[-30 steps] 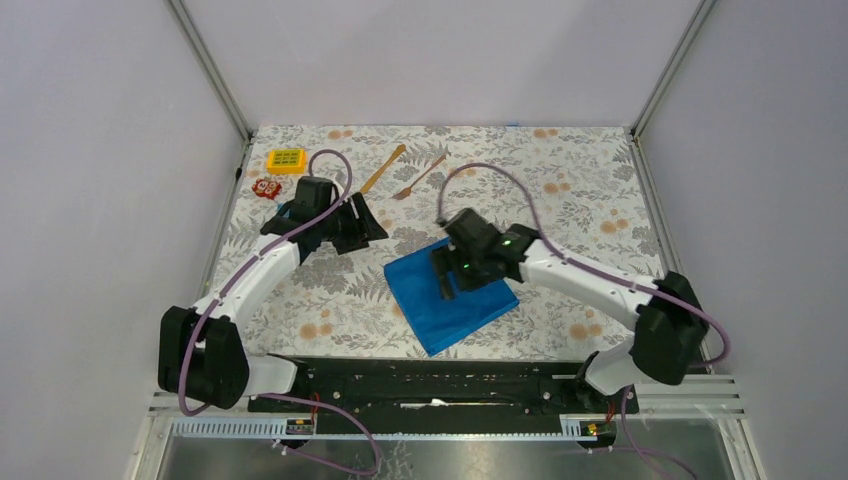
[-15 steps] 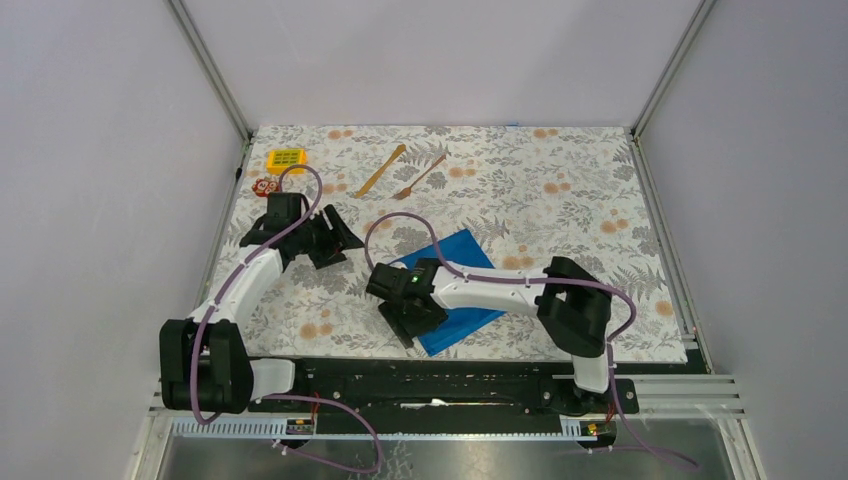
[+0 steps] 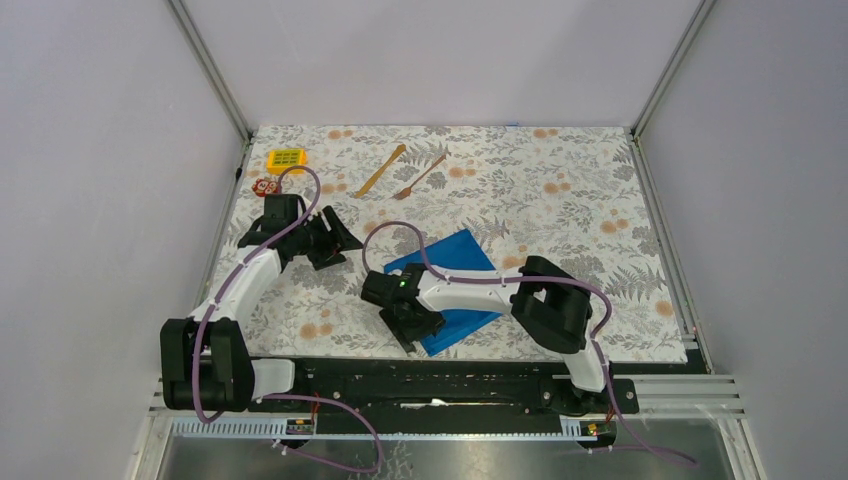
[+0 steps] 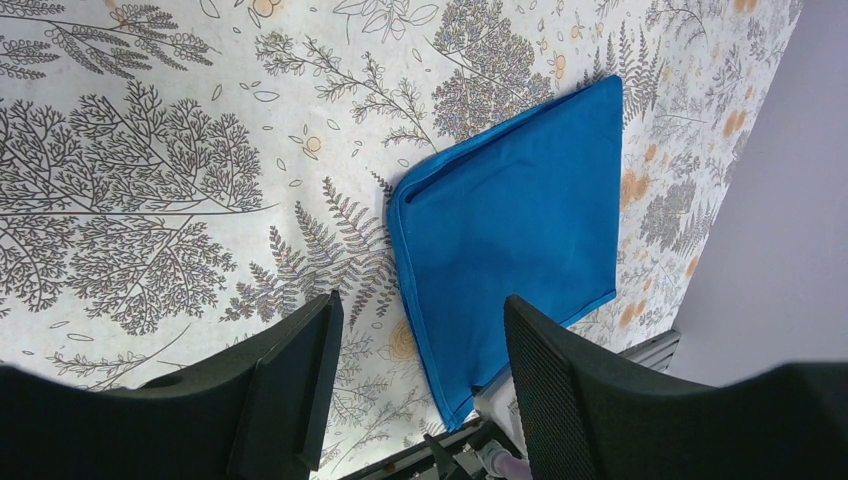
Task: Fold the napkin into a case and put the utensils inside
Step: Pick up the lower triangle-folded napkin from the center of the board.
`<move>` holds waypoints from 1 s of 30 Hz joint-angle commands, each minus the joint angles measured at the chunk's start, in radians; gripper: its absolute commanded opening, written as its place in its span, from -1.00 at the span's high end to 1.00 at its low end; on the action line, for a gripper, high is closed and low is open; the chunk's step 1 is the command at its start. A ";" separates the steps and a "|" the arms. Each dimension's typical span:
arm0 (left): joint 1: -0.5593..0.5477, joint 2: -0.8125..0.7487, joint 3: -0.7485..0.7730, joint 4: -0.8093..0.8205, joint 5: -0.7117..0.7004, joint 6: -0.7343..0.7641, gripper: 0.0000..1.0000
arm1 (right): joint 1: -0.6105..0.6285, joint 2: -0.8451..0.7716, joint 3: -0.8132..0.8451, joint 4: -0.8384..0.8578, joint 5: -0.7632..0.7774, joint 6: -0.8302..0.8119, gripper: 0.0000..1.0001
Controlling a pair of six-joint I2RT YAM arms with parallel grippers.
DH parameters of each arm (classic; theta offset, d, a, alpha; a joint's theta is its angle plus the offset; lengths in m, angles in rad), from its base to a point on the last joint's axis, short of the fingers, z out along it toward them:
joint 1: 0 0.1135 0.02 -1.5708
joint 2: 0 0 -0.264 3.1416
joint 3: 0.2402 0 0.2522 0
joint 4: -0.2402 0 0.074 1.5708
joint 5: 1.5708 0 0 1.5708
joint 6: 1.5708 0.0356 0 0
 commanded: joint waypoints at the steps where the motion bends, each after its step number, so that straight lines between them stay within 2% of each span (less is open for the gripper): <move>1: 0.012 0.004 -0.012 0.049 0.033 0.025 -0.31 | 0.007 0.020 -0.015 0.010 0.027 0.007 -0.27; 8: 0.022 -0.001 -0.012 0.049 0.040 0.030 -0.31 | 0.006 0.036 -0.120 0.084 0.055 0.017 -0.13; 20: 0.028 0.005 -0.031 0.062 0.043 0.027 -0.32 | 0.006 0.053 -0.150 0.098 0.211 0.030 0.52; 25: 0.029 0.024 -0.067 0.107 0.091 -0.002 -0.32 | 0.002 -0.010 -0.145 0.139 0.187 0.011 0.99; 30: 0.028 0.052 -0.140 0.220 0.196 -0.083 -0.37 | -0.075 -0.169 -0.225 0.259 0.048 0.019 1.00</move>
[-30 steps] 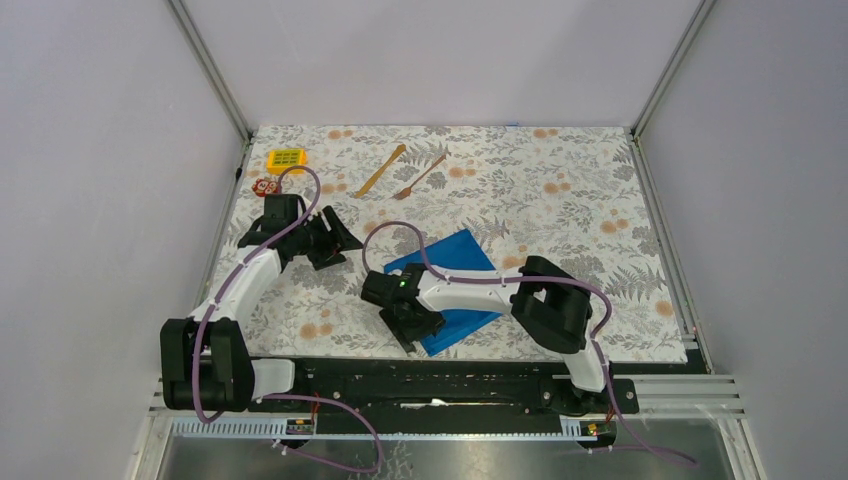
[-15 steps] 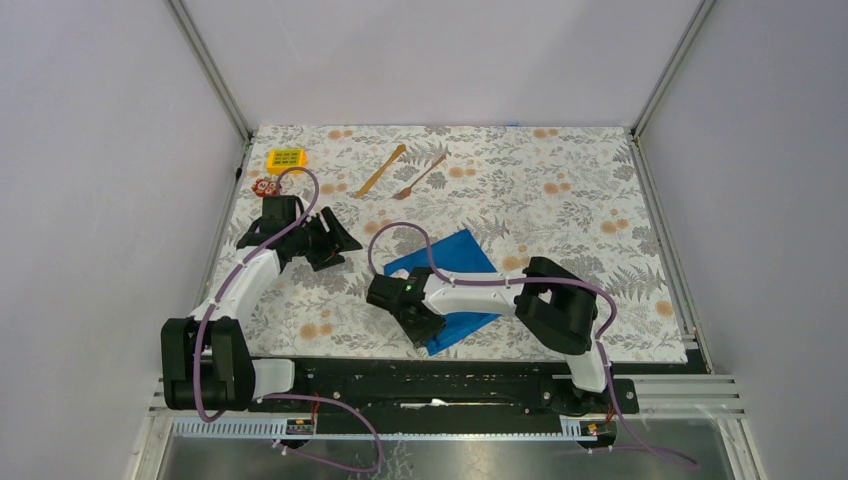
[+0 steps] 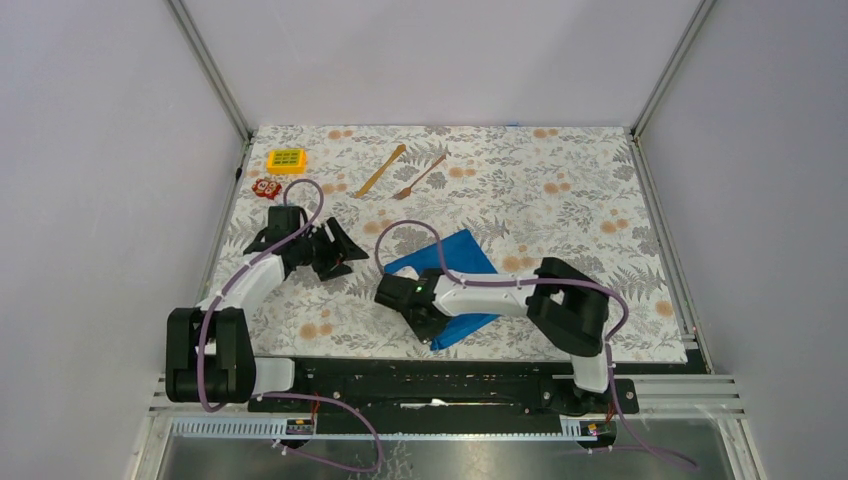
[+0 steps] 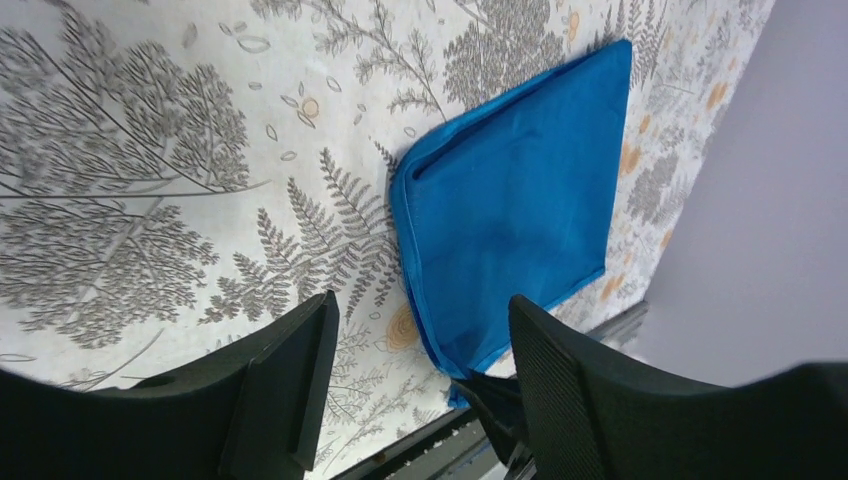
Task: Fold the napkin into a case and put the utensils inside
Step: Pick up the lower triangle-folded napkin from the center of the board.
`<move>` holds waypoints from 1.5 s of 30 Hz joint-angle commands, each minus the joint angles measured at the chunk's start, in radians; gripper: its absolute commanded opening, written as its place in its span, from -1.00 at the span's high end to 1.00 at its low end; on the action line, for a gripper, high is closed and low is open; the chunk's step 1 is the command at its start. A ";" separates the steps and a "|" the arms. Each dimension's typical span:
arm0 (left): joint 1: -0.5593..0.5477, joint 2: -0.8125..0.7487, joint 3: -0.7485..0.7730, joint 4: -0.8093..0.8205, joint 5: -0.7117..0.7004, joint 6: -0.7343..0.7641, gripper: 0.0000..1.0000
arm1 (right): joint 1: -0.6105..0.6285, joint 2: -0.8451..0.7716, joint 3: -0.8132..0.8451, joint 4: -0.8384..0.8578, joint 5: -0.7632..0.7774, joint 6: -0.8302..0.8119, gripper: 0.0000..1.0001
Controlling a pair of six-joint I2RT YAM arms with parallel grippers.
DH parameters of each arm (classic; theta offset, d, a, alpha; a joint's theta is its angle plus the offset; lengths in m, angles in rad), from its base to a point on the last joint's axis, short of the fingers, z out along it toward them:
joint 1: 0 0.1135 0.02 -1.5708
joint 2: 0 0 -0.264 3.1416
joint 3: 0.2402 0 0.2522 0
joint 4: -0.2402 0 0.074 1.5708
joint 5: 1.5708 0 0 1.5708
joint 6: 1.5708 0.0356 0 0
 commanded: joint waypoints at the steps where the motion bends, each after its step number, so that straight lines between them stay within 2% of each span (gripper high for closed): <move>1: 0.006 0.023 -0.066 0.157 0.127 -0.083 -0.40 | -0.099 -0.138 -0.117 0.189 -0.122 0.015 1.00; 6: -0.019 0.064 -0.170 0.342 0.209 -0.214 -0.56 | -0.224 -0.292 -0.266 0.366 -0.352 0.061 1.00; 11: -0.108 0.131 -0.217 0.529 0.194 -0.341 -0.62 | -0.303 -0.393 -0.367 0.471 -0.481 0.101 1.00; 14: -0.163 0.167 -0.243 0.644 0.158 -0.429 -0.63 | -0.337 -0.438 -0.408 0.508 -0.524 0.119 1.00; 18: -0.178 0.199 -0.298 0.802 0.097 -0.540 -0.61 | -0.377 -0.489 -0.442 0.533 -0.563 0.126 1.00; 26: -0.200 0.321 -0.278 0.909 0.063 -0.603 -0.49 | -0.436 -0.535 -0.498 0.578 -0.623 0.121 1.00; 30: -0.211 0.379 -0.250 0.958 0.068 -0.618 -0.38 | -0.447 -0.544 -0.516 0.592 -0.640 0.118 1.00; 33: -0.216 0.384 -0.226 0.938 0.051 -0.602 -0.21 | -0.452 -0.545 -0.524 0.598 -0.649 0.111 1.00; 39: -0.218 0.346 -0.149 0.733 -0.026 -0.481 0.32 | -0.455 -0.543 -0.577 0.655 -0.703 0.112 1.00; 45: -0.233 0.271 -0.065 0.558 -0.107 -0.395 0.63 | -0.455 -0.523 -0.625 0.746 -0.785 0.118 1.00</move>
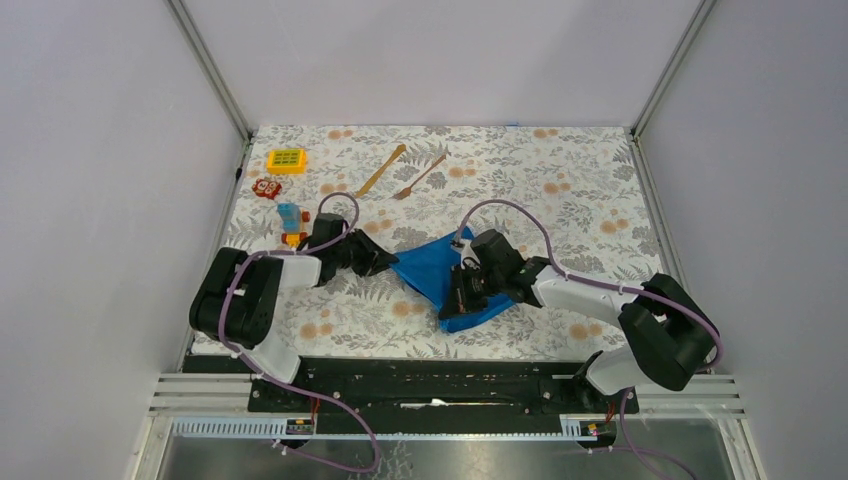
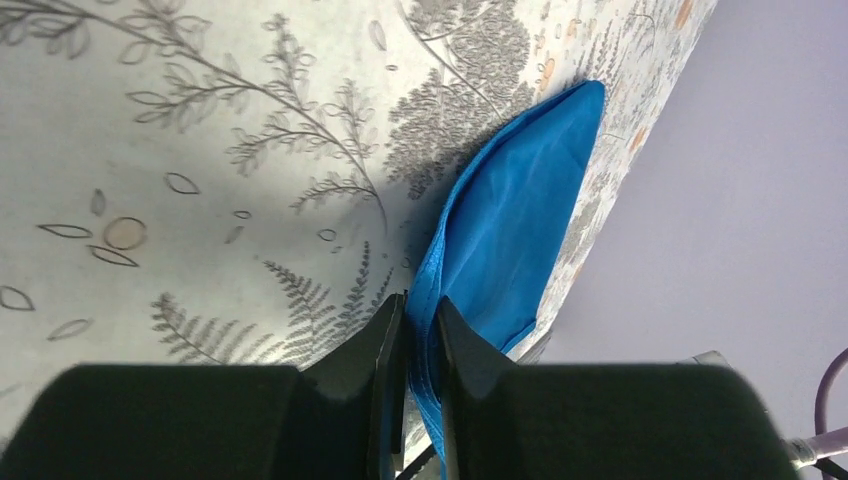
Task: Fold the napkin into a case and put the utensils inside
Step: Pick up the lower triangle-folded napkin from the center of the board, then fold the lower triangle-folded napkin at the center of the board.
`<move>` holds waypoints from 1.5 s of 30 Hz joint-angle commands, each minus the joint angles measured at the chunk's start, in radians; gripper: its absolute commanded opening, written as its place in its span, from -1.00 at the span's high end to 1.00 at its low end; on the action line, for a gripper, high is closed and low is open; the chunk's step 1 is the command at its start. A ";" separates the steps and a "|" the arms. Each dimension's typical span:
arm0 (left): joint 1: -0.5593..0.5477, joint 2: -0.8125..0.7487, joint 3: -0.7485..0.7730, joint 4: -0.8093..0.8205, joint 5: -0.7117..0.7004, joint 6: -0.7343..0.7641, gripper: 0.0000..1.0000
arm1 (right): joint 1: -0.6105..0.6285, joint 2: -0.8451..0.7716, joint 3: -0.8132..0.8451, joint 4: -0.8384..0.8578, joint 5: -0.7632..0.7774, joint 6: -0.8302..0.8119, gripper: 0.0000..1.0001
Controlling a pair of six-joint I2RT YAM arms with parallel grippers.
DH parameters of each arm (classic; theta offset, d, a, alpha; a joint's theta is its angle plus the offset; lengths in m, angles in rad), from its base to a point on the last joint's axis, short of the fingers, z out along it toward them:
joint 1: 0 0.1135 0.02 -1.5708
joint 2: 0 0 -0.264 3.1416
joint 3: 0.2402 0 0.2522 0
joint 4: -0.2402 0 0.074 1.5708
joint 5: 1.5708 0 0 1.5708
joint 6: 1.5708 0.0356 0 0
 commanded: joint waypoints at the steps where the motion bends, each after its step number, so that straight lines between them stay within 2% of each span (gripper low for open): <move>1: -0.018 -0.095 0.089 -0.149 -0.102 0.104 0.70 | -0.006 -0.010 -0.028 0.114 -0.110 0.005 1.00; 9: -0.115 -0.123 0.283 -0.442 -0.310 0.176 0.87 | -0.022 0.003 -0.150 0.351 -0.262 0.104 1.00; 14: -0.218 -0.062 0.422 -0.593 -0.491 0.197 0.90 | -0.049 0.047 -0.243 0.481 -0.307 0.150 1.00; 20: -0.290 0.038 0.564 -0.721 -0.613 0.197 0.96 | -0.085 0.109 -0.333 0.649 -0.375 0.214 1.00; 24: -0.318 0.099 0.621 -0.741 -0.627 0.174 0.95 | -0.127 0.099 -0.351 0.626 -0.365 0.194 1.00; 27: -0.331 0.130 0.659 -0.744 -0.634 0.163 0.95 | -0.150 0.074 -0.334 0.537 -0.345 0.135 1.00; 29: -0.339 0.139 0.686 -0.748 -0.647 0.159 0.86 | -0.156 0.052 -0.314 0.443 -0.321 0.077 1.00; 34: -0.347 0.192 0.741 -0.753 -0.626 0.155 0.68 | -0.175 0.049 -0.293 0.357 -0.301 0.015 1.00; 39: -0.347 0.232 0.774 -0.752 -0.611 0.155 0.65 | -0.203 0.061 -0.287 0.326 -0.295 -0.022 1.00; 45: -0.347 0.265 0.816 -0.751 -0.609 0.159 0.61 | -0.228 0.047 -0.232 0.169 -0.217 -0.120 1.00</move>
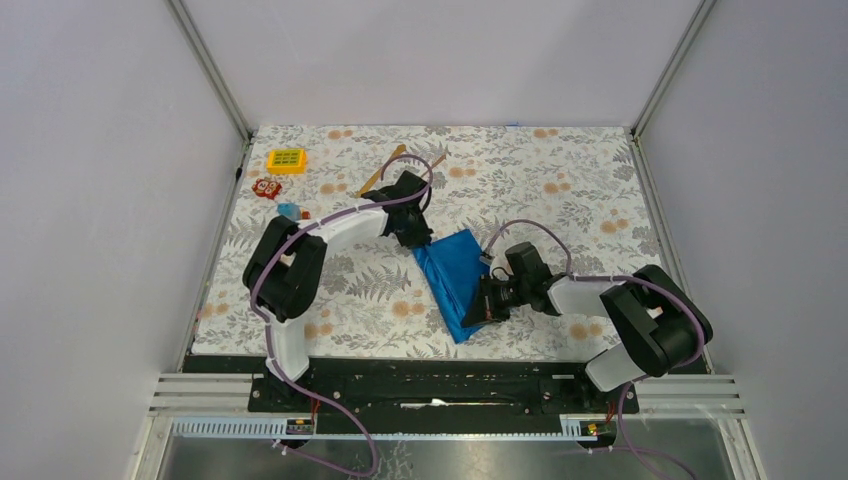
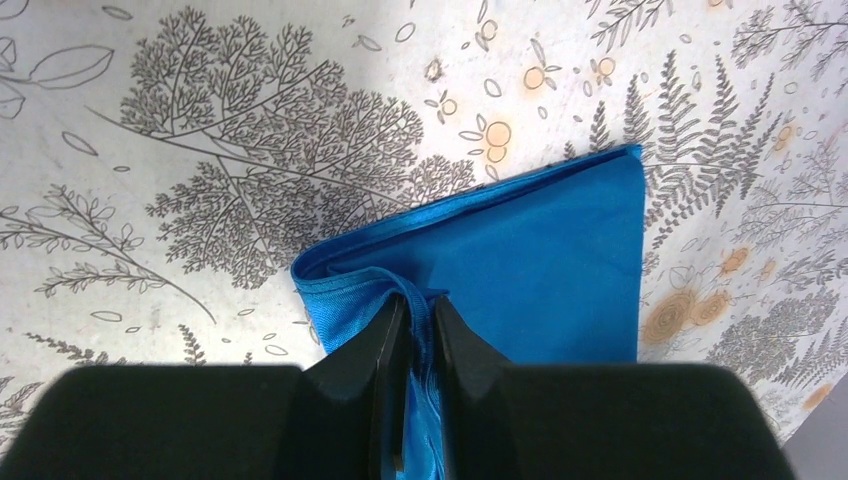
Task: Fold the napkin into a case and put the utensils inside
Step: Fold the lower triangle-folded napkin at the center of the board.
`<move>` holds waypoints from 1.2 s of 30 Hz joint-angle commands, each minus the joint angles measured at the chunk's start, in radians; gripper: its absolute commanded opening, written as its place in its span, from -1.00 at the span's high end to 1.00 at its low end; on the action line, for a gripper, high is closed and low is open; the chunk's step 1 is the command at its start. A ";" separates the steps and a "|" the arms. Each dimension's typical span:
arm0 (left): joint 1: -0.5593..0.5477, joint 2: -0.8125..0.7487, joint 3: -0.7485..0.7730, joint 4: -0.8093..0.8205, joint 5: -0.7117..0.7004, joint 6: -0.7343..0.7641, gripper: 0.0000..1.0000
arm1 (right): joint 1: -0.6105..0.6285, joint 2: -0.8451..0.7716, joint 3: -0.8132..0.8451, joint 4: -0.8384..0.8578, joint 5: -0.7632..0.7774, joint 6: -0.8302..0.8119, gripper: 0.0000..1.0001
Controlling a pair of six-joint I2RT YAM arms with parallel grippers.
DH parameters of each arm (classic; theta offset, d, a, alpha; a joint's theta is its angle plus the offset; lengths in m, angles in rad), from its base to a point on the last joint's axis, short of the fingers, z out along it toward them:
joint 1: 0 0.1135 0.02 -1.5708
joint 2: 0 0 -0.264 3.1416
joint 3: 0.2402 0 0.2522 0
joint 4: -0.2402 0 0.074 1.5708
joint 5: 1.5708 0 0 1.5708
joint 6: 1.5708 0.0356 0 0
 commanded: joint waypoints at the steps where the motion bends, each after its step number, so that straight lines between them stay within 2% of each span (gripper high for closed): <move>1: 0.011 0.019 0.073 0.044 -0.044 -0.003 0.61 | -0.010 -0.015 0.062 -0.171 0.045 -0.115 1.00; 16: 0.011 0.086 0.117 0.073 -0.005 0.002 0.55 | -0.022 -0.044 0.166 -0.370 0.189 -0.191 0.92; 19: 0.011 0.092 0.120 0.084 0.028 0.006 0.39 | -0.021 -0.032 0.173 -0.383 0.201 -0.203 0.92; 21: 0.010 0.084 0.119 0.091 0.054 0.011 0.20 | -0.022 -0.029 0.174 -0.387 0.215 -0.205 0.93; 27: 0.011 -0.006 0.090 0.125 0.142 0.030 -0.20 | -0.030 -0.043 0.180 -0.387 0.245 -0.193 0.93; 30: 0.012 -0.050 0.081 0.131 0.186 0.054 -0.33 | -0.037 -0.042 0.187 -0.387 0.241 -0.192 0.93; 34: 0.024 -0.096 0.042 0.125 0.211 0.075 -0.40 | -0.041 -0.039 0.194 -0.388 0.238 -0.190 0.93; 36: 0.035 -0.112 0.014 0.126 0.208 0.085 -0.39 | -0.040 -0.044 0.193 -0.389 0.239 -0.189 0.77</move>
